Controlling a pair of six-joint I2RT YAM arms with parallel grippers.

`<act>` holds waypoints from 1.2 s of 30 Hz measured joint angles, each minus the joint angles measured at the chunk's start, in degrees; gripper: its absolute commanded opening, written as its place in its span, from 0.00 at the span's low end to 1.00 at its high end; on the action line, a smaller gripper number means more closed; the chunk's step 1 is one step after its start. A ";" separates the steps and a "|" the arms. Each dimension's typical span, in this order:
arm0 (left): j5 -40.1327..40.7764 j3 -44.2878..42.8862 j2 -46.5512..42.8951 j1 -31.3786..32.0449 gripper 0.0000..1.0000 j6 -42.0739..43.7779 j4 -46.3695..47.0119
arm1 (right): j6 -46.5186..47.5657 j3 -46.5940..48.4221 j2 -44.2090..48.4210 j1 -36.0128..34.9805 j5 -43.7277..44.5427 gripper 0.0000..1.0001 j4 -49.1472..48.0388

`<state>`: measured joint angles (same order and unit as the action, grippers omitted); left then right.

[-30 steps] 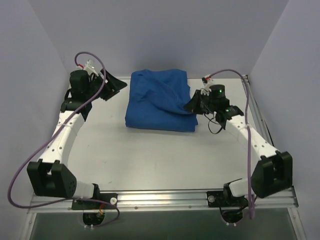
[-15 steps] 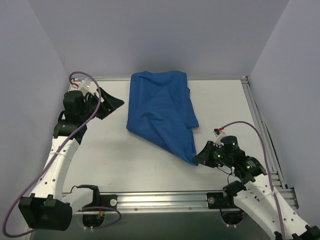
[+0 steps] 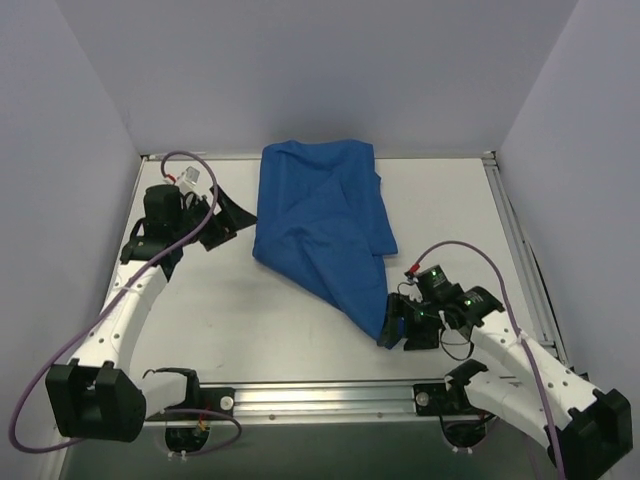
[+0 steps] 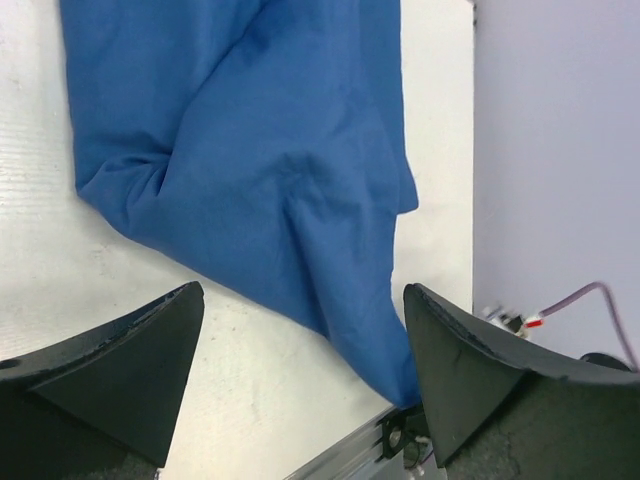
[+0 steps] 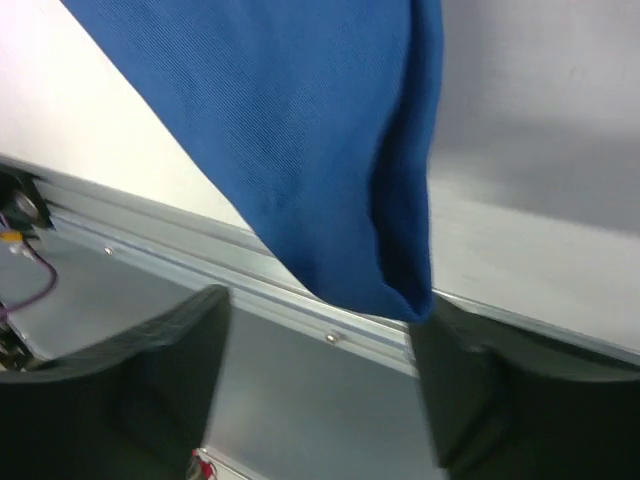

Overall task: Open and lay out the surgical kit
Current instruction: Open the surgical kit at the center of the board.

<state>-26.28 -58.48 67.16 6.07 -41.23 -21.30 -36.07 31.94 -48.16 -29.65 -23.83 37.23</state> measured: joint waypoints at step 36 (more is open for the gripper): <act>3.96 -8.72 8.79 7.04 0.85 2.91 -1.01 | 33.46 72.63 -76.59 11.72 -5.81 0.83 -27.67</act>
<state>-22.33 -67.20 75.94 13.10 -38.33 -22.31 -2.61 104.57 -124.75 -17.93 -29.65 9.56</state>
